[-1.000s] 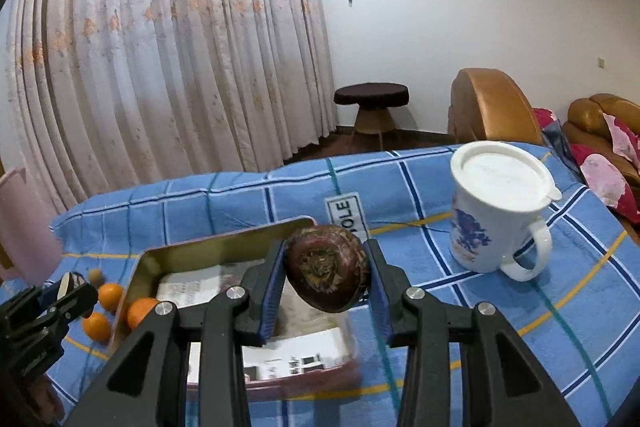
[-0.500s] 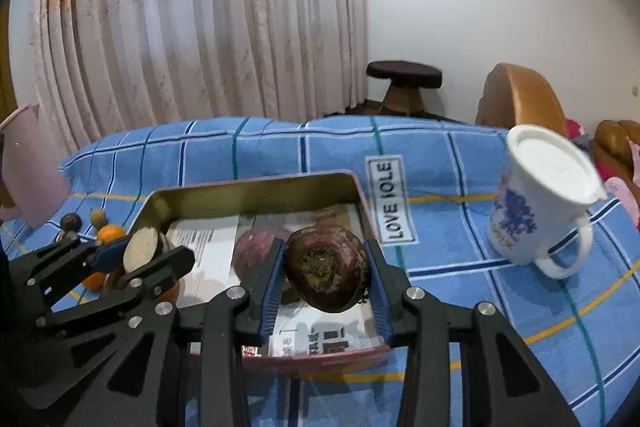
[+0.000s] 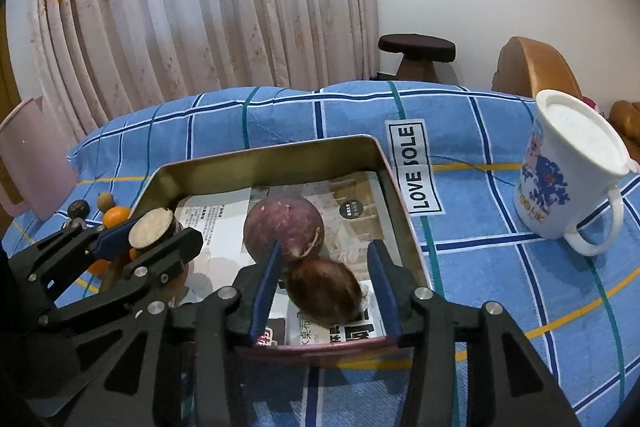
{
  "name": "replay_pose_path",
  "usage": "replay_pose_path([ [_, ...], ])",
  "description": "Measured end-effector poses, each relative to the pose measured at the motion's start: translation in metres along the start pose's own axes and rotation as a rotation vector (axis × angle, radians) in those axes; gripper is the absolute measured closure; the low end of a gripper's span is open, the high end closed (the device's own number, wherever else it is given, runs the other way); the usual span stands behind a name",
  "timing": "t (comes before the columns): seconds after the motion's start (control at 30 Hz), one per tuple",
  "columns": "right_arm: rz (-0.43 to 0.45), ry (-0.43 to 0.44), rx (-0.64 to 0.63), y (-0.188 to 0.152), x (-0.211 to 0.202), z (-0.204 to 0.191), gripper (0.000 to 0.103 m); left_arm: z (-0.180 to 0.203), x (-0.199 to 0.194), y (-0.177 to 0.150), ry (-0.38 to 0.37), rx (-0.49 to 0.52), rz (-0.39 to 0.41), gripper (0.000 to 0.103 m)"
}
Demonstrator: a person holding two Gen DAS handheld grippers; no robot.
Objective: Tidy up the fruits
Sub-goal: 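Place the brown fruit and coconut piece into the tin box, opening both grippers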
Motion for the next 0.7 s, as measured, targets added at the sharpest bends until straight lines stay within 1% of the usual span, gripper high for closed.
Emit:
replay_pose_path([
  [0.03, 0.003, 0.001, 0.006, 0.001, -0.001, 0.001, 0.054, -0.001, 0.000, 0.000, 0.007, 0.000, 0.000, 0.057],
  [0.07, 0.008, 0.001, 0.014, 0.002, -0.002, 0.002, 0.054, -0.001, -0.001, -0.001, 0.012, -0.001, 0.001, 0.054],
  [0.13, 0.033, 0.001, 0.037, 0.007, -0.006, 0.006, 0.054, -0.002, -0.005, -0.001, 0.017, -0.003, 0.012, 0.041],
  [0.17, 0.049, 0.007, 0.053, 0.009, -0.010, 0.009, 0.054, -0.002, -0.007, 0.000, 0.017, -0.005, 0.022, 0.039],
  [0.2, 0.062, 0.013, 0.068, 0.011, -0.013, 0.011, 0.050, -0.001, -0.010, 0.001, 0.017, -0.007, 0.033, 0.034],
  [0.23, 0.079, 0.018, 0.085, 0.013, -0.016, 0.013, 0.042, -0.001, -0.013, 0.003, 0.017, -0.008, 0.047, 0.029],
  [0.27, 0.098, 0.020, 0.102, 0.016, -0.019, 0.016, 0.037, -0.001, -0.017, 0.004, 0.017, -0.007, 0.060, 0.025],
  [0.3, 0.116, 0.019, 0.118, 0.017, -0.022, 0.019, 0.031, 0.000, -0.019, 0.006, 0.018, -0.004, 0.069, 0.016],
  [0.33, 0.136, 0.019, 0.134, 0.020, -0.025, 0.022, 0.030, 0.001, -0.022, 0.007, 0.020, 0.001, 0.080, 0.010],
  [0.4, 0.163, 0.018, 0.154, 0.023, -0.030, 0.026, 0.030, 0.003, -0.027, 0.009, 0.029, 0.014, 0.101, 0.008],
  [0.53, 0.185, 0.008, 0.184, 0.025, -0.030, 0.031, 0.030, 0.000, -0.032, 0.010, 0.047, 0.022, 0.104, 0.008],
  [0.6, 0.189, 0.007, 0.193, 0.025, -0.030, 0.031, 0.030, -0.005, -0.035, 0.009, 0.068, 0.017, 0.108, 0.008],
  [0.63, 0.193, 0.005, 0.195, 0.025, -0.030, 0.032, 0.030, -0.010, -0.037, 0.008, 0.093, 0.013, 0.108, 0.008],
  [0.7, 0.203, 0.000, 0.191, 0.025, -0.030, 0.033, 0.030, -0.018, -0.039, 0.007, 0.120, 0.007, 0.109, 0.008],
])
Point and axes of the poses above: each gripper's, at about its wrist camera, not at the fingertips, and x roughly the way its jaws point, z to its right, y to its top, the point moved 5 cm from there along x, roughly the way its jaws point, and after that the axes turned 12 degrees about x, right-handed, at the moved point
